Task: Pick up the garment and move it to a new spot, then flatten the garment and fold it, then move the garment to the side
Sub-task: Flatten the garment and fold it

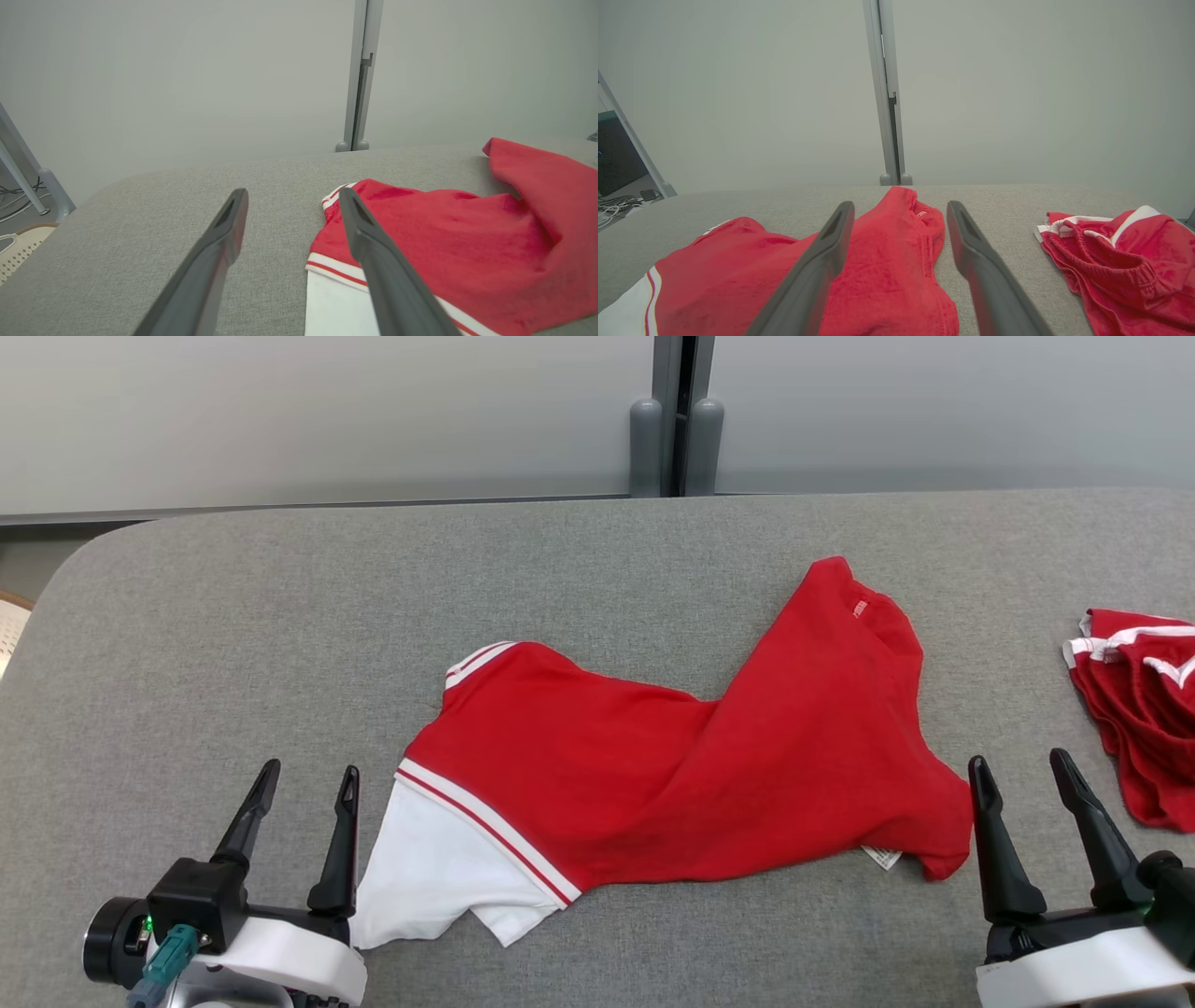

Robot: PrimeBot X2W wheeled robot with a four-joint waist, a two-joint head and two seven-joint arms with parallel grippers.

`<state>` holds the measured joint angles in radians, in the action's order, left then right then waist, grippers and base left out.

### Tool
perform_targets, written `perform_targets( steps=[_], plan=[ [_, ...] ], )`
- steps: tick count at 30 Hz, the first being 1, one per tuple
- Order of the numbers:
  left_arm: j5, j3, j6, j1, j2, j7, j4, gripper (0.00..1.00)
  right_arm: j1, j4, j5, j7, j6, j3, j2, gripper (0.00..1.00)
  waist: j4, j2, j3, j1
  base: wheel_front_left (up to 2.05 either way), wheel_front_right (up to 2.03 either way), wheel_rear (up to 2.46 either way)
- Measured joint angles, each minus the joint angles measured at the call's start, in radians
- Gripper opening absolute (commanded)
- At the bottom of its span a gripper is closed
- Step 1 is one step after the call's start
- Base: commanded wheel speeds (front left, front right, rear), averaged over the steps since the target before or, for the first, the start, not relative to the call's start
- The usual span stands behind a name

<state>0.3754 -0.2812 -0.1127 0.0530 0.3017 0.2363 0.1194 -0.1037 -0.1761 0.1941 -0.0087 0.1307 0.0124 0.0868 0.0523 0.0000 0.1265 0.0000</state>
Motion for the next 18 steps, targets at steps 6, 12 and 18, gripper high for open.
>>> perform_targets(
  steps=[6,12,18],
  plan=[
    [0.004,-0.002,-0.003,0.000,0.002,-0.003,-0.005,1.00,0.000,0.000,0.000,0.002,0.000,-0.002,-0.001,1.00,0.003,0.0000,0.001,0.0000,0.00,0.00,0.00],
    [0.007,-0.025,0.007,0.000,0.004,-0.027,0.003,1.00,0.000,0.004,0.000,0.002,0.000,-0.002,-0.003,1.00,0.005,0.0000,0.007,0.0000,0.00,0.00,0.00],
    [0.061,-0.081,0.041,-0.039,-0.028,-0.133,0.104,1.00,0.001,0.018,0.003,0.002,0.000,0.003,-0.005,1.00,-0.001,0.0000,0.031,0.0000,0.00,0.00,0.00]
  ],
)
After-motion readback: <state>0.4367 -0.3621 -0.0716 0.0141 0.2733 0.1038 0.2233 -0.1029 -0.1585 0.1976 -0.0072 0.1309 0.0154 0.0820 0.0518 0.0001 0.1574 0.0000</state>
